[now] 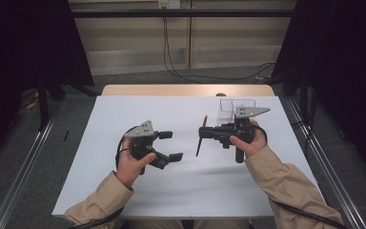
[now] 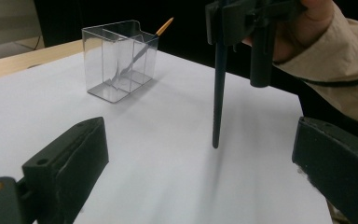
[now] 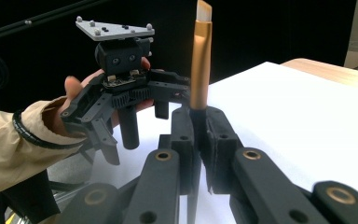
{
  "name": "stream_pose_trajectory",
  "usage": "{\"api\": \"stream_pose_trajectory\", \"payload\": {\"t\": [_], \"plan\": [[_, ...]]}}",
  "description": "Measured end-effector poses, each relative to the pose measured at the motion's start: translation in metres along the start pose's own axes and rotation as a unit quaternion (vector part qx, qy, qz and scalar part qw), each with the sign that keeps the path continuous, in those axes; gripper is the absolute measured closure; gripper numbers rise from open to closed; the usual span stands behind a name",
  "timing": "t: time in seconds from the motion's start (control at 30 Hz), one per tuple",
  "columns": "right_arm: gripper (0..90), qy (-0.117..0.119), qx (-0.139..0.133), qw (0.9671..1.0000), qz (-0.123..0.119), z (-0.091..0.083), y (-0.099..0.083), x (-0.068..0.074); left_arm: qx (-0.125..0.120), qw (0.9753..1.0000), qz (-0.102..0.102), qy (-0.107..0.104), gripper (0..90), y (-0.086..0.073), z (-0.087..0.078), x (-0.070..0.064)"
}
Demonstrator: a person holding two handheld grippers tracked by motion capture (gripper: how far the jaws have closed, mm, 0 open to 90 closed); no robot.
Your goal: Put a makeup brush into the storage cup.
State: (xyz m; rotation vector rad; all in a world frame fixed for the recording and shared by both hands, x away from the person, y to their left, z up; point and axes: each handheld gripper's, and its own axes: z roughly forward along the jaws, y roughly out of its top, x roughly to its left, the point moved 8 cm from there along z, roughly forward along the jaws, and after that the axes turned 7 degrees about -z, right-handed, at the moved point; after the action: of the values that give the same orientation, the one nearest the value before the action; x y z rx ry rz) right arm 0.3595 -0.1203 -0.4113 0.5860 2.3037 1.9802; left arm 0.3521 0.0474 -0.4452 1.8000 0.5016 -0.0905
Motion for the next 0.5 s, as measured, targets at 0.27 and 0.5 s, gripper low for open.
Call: {"api": "stream_pose_trajectory", "payload": {"t": [0.27, 0.5], "plan": [[83.6, -0.003, -0.001, 1.0000, -0.002, -0.004, -0.001, -0.001, -0.017, 0.9996, 0.016, 0.013, 2.9, 0.001, -0.019, 0.005], [83.6, -0.005, -0.004, 1.0000, -0.004, -0.006, 0.000, -0.001, -0.032, 0.9990, 0.024, 0.021, 2.8, 0.002, -0.038, 0.008]]}}
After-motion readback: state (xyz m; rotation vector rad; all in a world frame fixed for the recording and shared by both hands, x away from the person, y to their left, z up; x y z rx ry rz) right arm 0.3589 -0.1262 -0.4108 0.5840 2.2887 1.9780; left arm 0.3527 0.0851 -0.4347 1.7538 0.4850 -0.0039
